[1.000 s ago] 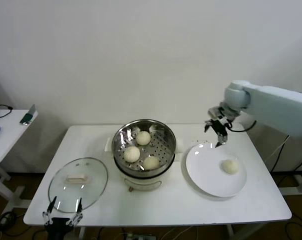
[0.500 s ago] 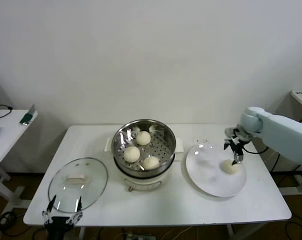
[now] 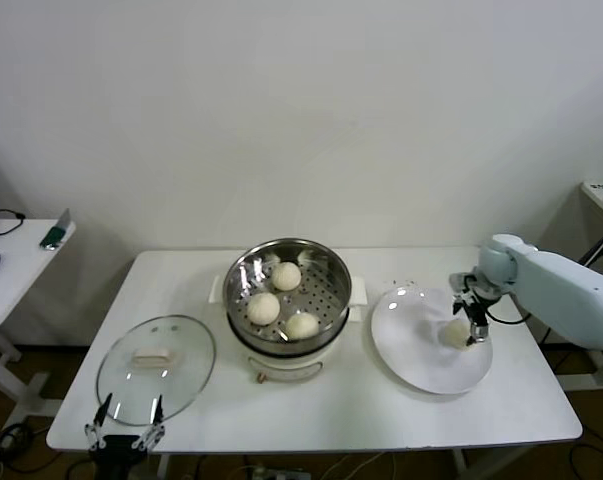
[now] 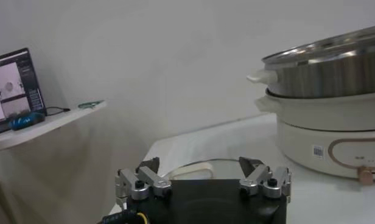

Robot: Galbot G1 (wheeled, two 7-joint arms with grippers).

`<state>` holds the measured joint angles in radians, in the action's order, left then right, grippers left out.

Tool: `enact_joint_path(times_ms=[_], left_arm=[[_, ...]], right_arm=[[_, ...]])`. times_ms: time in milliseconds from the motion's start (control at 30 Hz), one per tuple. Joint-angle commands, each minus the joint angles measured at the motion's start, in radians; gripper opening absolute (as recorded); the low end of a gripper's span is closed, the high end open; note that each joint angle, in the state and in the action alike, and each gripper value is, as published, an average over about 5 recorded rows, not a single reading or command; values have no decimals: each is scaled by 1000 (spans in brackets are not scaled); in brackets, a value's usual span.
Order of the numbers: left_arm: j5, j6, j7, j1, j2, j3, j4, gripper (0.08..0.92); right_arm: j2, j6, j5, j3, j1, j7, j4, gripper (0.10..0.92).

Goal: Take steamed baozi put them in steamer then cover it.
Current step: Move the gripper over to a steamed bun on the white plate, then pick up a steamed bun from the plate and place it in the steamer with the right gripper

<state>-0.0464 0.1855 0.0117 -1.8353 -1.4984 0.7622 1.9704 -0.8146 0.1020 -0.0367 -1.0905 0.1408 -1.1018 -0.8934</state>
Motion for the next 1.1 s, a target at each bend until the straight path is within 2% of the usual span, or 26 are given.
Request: enact_joint_path(times_ms=[33, 267, 700, 933, 1100], left_arm=[[-3, 2, 0, 0, 0, -1, -4, 823], [-3, 4, 0, 0, 0, -1, -7, 823], [-3, 6, -1, -4, 2, 0, -7, 823], [-4, 5, 0, -6, 2, -6, 5, 823], [-6, 2, 1, -5, 2, -16, 18, 823]], right_arm=[[-14, 0, -22, 27, -33, -6, 30, 823], [-16, -9, -19, 19, -20, -10, 34, 814], [-22, -12, 8, 5, 12, -9, 38, 703], [-58, 31, 192, -117, 197, 2, 26, 696], [-141, 76, 410, -272, 405, 10, 21, 696]])
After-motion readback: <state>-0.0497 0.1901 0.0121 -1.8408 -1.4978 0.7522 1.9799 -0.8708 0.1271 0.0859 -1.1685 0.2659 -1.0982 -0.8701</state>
